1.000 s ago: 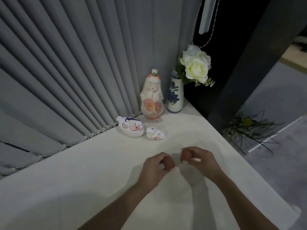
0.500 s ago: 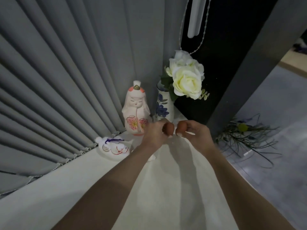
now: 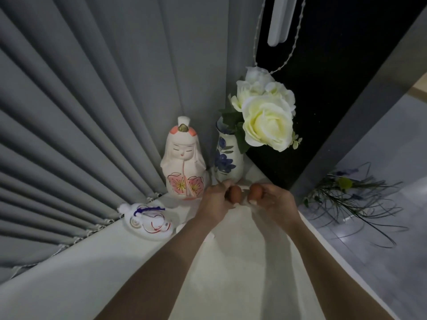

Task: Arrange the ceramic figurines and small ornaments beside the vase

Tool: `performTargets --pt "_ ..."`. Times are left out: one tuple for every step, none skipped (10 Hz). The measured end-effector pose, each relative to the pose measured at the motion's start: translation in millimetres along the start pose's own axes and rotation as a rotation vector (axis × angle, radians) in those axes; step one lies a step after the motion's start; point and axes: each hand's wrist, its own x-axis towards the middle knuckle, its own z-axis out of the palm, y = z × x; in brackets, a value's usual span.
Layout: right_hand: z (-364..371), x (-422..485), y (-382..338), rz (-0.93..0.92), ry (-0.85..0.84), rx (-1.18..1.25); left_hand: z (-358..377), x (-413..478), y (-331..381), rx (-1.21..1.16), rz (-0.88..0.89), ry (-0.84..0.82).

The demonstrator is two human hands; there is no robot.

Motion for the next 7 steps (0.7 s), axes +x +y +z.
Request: performTargets --pt "0.9 -0.3 1.4 -0.008 -0.016 -0.008 1.7 0.5 -1.8 -0.02 -0.007 -0.006" --pt "1.1 0.4 1.3 0.006 -0.03 0.042 2.9 0.6 -1.6 -0.042 -0.022 -0.007" --pt "1.5 0.8 1.7 0.036 -0.043 0.074 2.1 2.0 -2.6 -0.041 -0.035 -0.029" --pt "1.4 2.3 3.3 0.039 -0.04 0.067 2.6 -0.1 -1.1 -0.335 -0.128 -0.094" --pt "-0.9 0.4 2.0 0.039 -0.061 0.077 2.5 -2.2 -0.8 -0.386 -0.138 -0.086" --pt "-3.5 -2.7 2.9 0.028 -0.071 0.143 -1.0 -8.5 0.1 -0.169 -0.061 -0.032" --pt "-5.0 -11.9 1.0 0.031 -0.065 0.123 -1.6 -20.1 2.3 -0.198 -0.112 -0.013"
